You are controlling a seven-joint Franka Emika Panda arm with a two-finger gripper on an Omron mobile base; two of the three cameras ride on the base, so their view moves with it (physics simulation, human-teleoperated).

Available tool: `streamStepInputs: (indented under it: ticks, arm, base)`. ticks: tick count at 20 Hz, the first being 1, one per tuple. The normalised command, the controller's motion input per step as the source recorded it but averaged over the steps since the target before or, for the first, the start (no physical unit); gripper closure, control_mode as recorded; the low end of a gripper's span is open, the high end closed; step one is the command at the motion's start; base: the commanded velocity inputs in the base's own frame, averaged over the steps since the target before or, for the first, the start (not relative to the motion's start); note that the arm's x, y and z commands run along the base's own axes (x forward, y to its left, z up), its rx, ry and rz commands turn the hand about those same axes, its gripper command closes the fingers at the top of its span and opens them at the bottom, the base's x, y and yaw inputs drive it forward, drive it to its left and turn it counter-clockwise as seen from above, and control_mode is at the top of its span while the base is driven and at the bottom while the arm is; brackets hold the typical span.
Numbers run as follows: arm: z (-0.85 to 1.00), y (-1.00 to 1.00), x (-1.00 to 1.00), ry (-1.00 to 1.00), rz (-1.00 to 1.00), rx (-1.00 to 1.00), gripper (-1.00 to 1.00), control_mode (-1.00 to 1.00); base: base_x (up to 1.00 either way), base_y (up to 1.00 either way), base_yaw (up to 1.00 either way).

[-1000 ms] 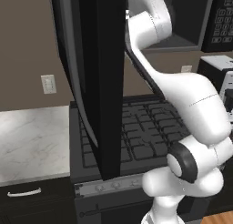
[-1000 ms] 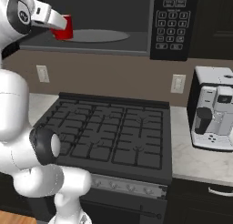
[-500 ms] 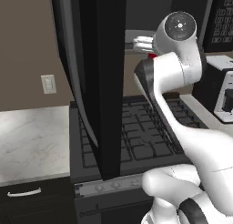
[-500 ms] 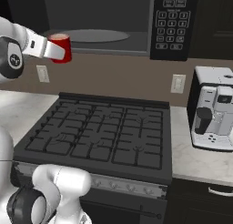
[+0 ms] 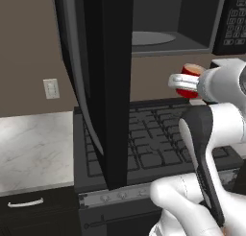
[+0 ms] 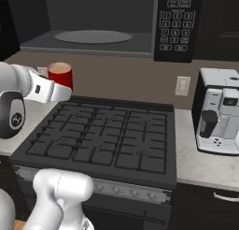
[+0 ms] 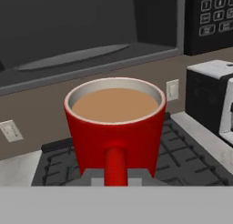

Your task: Pick the cup of tea, navigate to the dining table, and place it on the saucer.

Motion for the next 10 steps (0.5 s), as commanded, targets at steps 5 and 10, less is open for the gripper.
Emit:
streamStepInputs:
  ticks: [5, 10]
  arm:
    - [-0.14, -0.07, -0.36, 0.0, 0.11, 0.01, 1.0, -1.0]
    - [0.0, 0.0, 0.0, 0.0, 0.01, 0.0, 1.0, -1.0]
  base:
    - [0.0, 0.0, 0.0]
    - [0.0, 0.0, 0.0]
